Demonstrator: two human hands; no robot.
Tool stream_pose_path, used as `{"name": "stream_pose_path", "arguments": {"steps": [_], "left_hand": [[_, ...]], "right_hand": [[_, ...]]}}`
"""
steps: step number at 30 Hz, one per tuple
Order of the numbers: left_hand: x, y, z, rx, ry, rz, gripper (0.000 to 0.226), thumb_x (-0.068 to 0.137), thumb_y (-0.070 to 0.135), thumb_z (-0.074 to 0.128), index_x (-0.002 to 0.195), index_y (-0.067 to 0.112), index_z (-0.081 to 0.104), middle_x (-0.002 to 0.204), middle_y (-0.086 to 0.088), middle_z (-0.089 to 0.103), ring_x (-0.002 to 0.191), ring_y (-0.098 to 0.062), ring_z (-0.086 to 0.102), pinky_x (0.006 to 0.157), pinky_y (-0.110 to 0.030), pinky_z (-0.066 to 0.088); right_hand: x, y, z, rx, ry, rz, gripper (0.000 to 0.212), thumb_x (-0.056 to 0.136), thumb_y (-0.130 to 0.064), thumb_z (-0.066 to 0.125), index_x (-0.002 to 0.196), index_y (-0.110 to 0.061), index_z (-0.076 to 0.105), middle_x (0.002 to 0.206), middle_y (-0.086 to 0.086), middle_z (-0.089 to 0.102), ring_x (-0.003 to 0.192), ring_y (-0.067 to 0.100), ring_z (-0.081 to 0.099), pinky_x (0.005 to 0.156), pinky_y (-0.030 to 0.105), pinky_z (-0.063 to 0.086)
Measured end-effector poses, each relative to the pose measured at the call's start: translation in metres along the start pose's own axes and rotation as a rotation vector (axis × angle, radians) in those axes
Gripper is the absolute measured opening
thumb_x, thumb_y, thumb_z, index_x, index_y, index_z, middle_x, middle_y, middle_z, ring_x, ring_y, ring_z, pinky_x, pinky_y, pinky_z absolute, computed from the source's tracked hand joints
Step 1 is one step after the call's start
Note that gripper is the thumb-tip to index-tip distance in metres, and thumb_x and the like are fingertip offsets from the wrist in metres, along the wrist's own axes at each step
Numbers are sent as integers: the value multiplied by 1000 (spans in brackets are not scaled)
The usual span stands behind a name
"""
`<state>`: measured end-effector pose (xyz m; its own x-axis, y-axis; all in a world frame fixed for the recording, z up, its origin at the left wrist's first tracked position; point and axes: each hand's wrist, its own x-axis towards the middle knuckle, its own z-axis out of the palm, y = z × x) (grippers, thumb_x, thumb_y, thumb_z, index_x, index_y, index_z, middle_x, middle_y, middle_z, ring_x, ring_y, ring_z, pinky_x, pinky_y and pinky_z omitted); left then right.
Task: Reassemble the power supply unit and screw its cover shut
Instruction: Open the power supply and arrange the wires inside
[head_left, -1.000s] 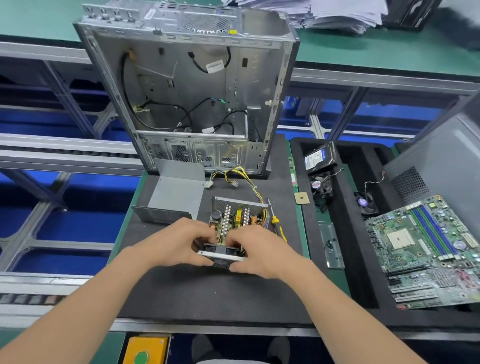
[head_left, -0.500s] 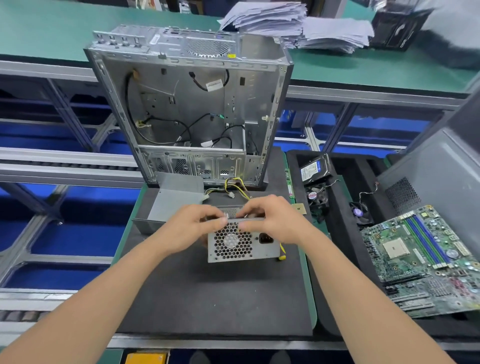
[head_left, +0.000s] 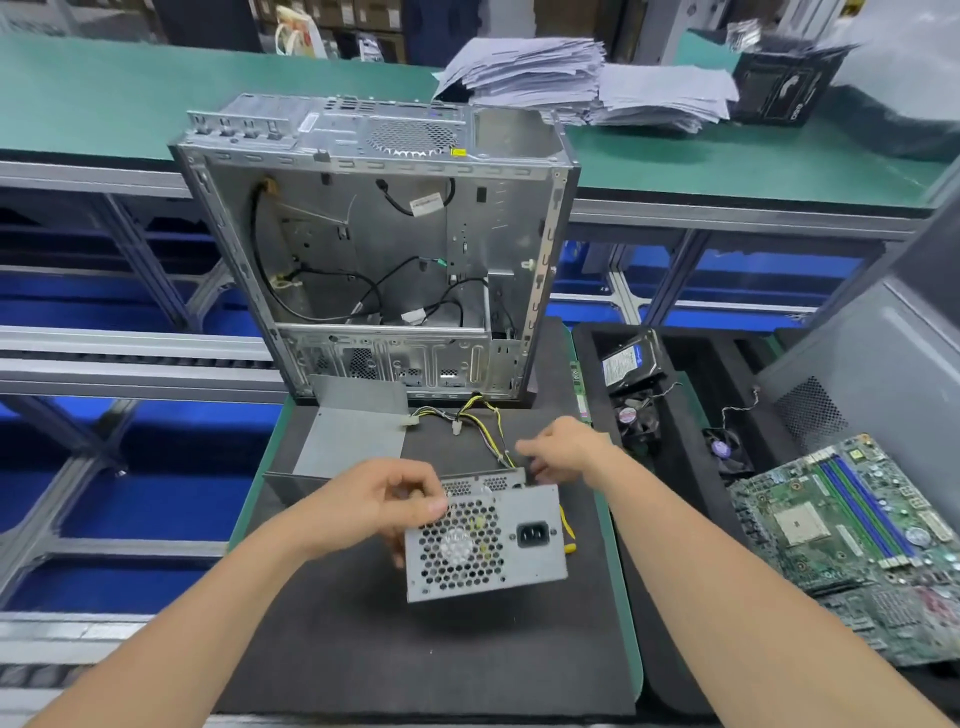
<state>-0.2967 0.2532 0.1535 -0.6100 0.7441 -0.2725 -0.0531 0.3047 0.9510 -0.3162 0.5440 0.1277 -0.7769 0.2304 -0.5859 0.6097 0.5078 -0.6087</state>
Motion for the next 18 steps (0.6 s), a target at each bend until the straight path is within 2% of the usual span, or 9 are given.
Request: {"name": "stream_pose_path", "arguments": {"steps": [3, 4, 6, 8, 10, 12, 15, 16, 18], "left_hand": [[-4, -1, 4, 27, -84, 15, 12, 96, 25, 74, 91, 16, 68, 78, 4, 59, 65, -10, 61, 61, -22, 50], [-4, -1, 4, 24, -93, 15, 11, 96, 24, 75, 90, 17, 68, 77, 4, 58, 65, -9, 60, 61, -21, 50], [-3, 1, 4, 4, -102, 3, 12, 95, 23, 76, 90, 16, 67, 76, 4, 57, 64, -7, 60, 61, -19, 49], [-2, 1, 2, 0, -124, -11, 14, 94, 24, 77, 91, 14, 67, 76, 5, 57, 64, -7, 60, 61, -18, 49], [-1, -1, 2, 10, -151, -22, 15, 91, 26, 79, 91, 16, 68, 78, 6, 58, 65, -8, 61, 61, -18, 49], [-1, -4, 3, 6, -171, -32, 17, 89, 29, 82, 90, 19, 68, 79, 6, 59, 64, -7, 61, 60, -19, 50], [-1, -7, 4, 5, -175, -28, 18, 88, 32, 83, 90, 21, 68, 79, 5, 59, 64, -6, 61, 60, -20, 51], [-1, -6, 4, 12, -169, -21, 19, 88, 33, 83, 90, 21, 68, 79, 4, 58, 64, -6, 61, 60, -19, 50], [1, -5, 3, 24, -154, -8, 18, 88, 35, 81, 88, 22, 68, 79, 2, 57, 67, -12, 61, 62, -23, 50]], "right_hand": [[9, -4, 15, -210, -30, -29, 39, 90, -44, 78, 84, -7, 66, 94, 18, 77, 77, 27, 72, 88, 45, 63], [11, -8, 19, -251, -36, -35, 43, 88, -47, 80, 83, -6, 65, 90, 18, 76, 74, 27, 70, 81, 43, 65], [13, -14, 25, -236, -82, -34, 47, 84, -45, 85, 80, -6, 59, 79, 14, 66, 62, 26, 65, 54, 33, 60], [16, -17, 31, -214, -129, -25, 39, 86, -29, 87, 73, -9, 55, 70, 11, 56, 48, 21, 58, 43, 24, 48], [19, -16, 34, -209, -160, -28, 34, 90, -11, 79, 69, -11, 52, 64, 11, 50, 40, 20, 51, 43, 24, 43], [20, -14, 30, -205, -158, -38, 23, 91, -4, 70, 79, -9, 51, 69, 14, 48, 45, 23, 50, 46, 28, 44], [19, -6, 19, -167, -133, -46, 10, 96, -6, 67, 98, -6, 58, 90, 15, 56, 69, 33, 67, 53, 37, 58], [18, -3, 15, -161, -114, -46, 10, 97, -8, 67, 101, -5, 59, 92, 13, 59, 70, 31, 68, 51, 37, 59], [14, 2, 9, -134, -96, -38, 9, 99, -10, 66, 102, -6, 58, 86, 11, 64, 60, 24, 67, 47, 39, 60]]}}
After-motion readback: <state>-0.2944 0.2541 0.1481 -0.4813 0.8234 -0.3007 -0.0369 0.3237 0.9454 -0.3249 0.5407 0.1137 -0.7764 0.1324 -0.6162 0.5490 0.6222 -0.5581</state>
